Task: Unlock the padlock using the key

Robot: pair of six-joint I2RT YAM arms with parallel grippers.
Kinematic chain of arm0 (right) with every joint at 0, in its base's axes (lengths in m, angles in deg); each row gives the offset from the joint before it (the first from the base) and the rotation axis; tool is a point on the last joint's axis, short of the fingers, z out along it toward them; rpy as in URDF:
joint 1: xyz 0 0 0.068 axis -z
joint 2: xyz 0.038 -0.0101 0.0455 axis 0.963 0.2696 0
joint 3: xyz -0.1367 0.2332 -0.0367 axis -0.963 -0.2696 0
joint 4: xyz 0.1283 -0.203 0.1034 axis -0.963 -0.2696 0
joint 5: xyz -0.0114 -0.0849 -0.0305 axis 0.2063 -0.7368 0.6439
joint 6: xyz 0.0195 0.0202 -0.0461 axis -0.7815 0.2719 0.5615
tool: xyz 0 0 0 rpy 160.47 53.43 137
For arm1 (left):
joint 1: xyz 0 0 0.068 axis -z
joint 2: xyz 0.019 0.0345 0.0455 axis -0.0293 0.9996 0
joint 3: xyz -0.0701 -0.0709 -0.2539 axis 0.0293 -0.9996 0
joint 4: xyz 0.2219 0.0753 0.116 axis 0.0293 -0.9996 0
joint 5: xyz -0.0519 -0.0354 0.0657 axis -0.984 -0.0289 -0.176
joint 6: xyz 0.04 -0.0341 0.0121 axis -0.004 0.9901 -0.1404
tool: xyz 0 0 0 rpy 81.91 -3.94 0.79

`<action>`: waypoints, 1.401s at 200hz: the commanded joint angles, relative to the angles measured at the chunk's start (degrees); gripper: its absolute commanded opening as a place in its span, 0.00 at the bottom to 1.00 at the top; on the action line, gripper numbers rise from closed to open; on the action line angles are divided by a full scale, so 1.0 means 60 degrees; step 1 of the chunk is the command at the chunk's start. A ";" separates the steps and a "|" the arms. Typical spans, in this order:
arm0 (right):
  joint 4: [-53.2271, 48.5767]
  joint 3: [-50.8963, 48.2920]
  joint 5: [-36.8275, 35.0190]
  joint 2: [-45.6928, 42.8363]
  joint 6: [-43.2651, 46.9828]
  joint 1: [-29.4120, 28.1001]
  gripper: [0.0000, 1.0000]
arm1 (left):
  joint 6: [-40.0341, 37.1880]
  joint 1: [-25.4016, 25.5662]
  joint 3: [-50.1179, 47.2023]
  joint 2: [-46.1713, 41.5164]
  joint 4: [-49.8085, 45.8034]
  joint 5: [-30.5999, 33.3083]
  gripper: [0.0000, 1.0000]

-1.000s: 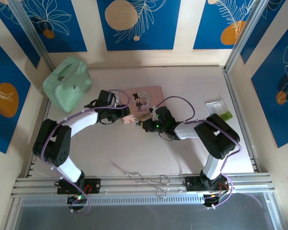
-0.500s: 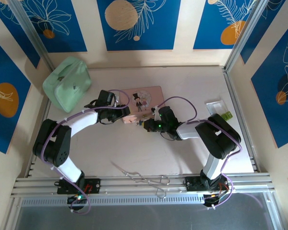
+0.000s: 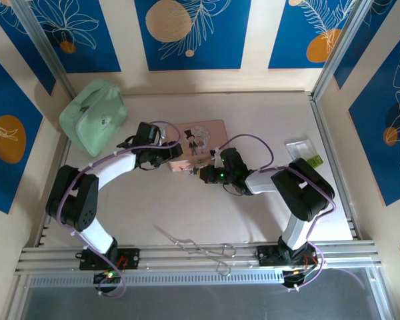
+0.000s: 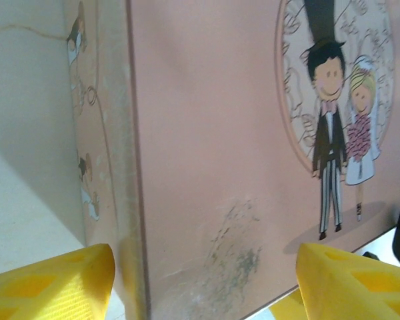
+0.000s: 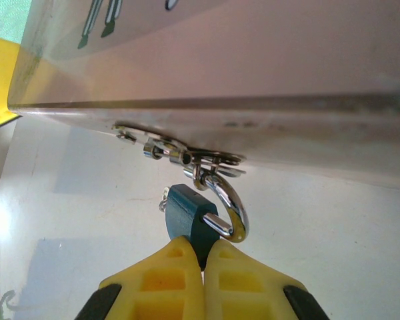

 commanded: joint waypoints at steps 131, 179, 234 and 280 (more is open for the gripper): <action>-0.1862 -0.0290 -0.0019 0.0431 -0.0523 0.0044 0.00 | -0.0031 -0.0110 -0.0118 0.0412 -0.0195 0.0148 0.61; -0.1762 -0.0332 0.0074 0.0441 -0.0553 0.0116 0.00 | -0.0075 -0.0117 -0.0162 0.0470 -0.0247 0.0177 0.60; -0.1811 -0.0339 0.0070 0.0407 -0.0581 0.0147 0.00 | -0.0133 -0.0161 -0.0257 0.0511 -0.0194 0.0141 0.60; -0.1702 -0.0424 0.0108 0.0420 -0.0669 0.0263 0.00 | -0.0265 -0.0181 -0.0308 0.0506 -0.0232 0.0105 0.60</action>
